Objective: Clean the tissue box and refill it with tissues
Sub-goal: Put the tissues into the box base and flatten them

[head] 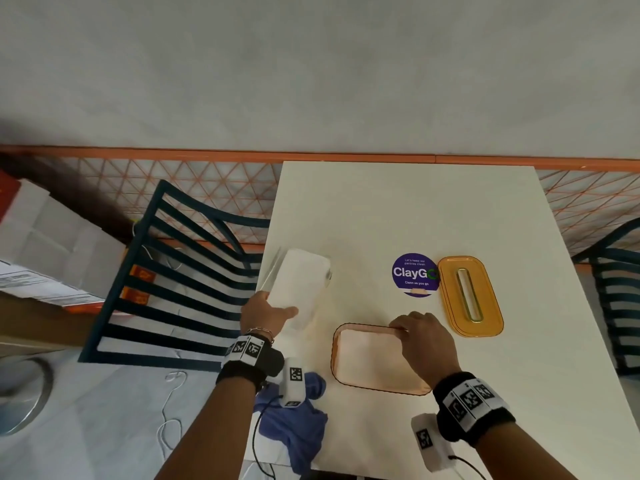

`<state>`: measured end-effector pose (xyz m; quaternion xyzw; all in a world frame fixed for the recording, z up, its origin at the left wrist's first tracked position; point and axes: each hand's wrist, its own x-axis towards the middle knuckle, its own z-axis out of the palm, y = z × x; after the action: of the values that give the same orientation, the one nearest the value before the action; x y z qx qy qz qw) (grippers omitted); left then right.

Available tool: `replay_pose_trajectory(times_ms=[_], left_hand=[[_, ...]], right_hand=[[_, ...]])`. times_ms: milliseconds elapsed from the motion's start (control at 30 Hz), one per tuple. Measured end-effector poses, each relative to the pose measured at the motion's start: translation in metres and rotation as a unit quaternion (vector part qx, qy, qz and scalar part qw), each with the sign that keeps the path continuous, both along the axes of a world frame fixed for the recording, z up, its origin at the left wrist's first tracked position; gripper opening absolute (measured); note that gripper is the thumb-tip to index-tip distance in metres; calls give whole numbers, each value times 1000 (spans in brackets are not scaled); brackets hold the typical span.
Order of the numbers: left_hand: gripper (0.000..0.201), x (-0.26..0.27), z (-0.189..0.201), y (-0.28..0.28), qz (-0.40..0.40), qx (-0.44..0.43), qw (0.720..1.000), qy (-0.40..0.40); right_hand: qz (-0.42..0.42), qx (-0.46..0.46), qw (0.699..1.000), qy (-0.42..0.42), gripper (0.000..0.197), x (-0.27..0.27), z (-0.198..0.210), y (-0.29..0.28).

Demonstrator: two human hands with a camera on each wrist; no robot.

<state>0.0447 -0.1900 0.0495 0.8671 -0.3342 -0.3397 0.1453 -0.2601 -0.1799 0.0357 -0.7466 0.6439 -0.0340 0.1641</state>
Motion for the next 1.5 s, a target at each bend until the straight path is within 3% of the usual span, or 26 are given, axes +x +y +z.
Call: replay_pose_trajectory(times_ms=[100, 200, 400, 533, 600, 667, 733, 800, 900, 1133, 1333, 1500], left_hand=[[45, 4, -2, 1, 42, -46, 995, 77], [43, 6, -2, 4, 95, -94, 980, 144], [30, -5, 20, 19, 154, -208, 921, 292], [27, -16, 42, 30, 105, -229, 899, 359], [32, -23, 52, 33, 53, -218, 898, 379], [32, -31, 56, 34, 15, -195, 903, 382], [34, -42, 55, 35, 2, -189, 905, 382], [44, -56, 51, 36, 6, -184, 904, 385], [24, -80, 48, 37, 34, -155, 910, 384], [41, -100, 36, 43, 63, -102, 904, 411], [45, -122, 46, 45, -33, -103, 895, 433], [35, -170, 45, 57, -135, -102, 912, 373]], right_hand=[[1, 14, 1000, 1, 15, 0, 3, -2], [0, 39, 999, -15, 24, 1, 9, -3], [-14, 110, 983, -147, 71, 18, 43, -13], [-37, 196, 923, -328, 121, 30, 64, -14], [-41, 224, 890, -394, 130, 31, 75, -13], [-46, 251, 858, -447, 125, 30, 85, -13], [-34, 281, 834, -473, 105, 26, 92, -11], [-32, 292, 827, -479, 75, 20, 93, -6], [-70, 275, 831, -478, 46, 10, 86, 4], [-140, 263, 830, -471, 42, -27, 68, 18], [-152, 239, 829, -481, 38, -60, 74, 24], [-196, 211, 835, -468, 32, -105, 73, 50]])
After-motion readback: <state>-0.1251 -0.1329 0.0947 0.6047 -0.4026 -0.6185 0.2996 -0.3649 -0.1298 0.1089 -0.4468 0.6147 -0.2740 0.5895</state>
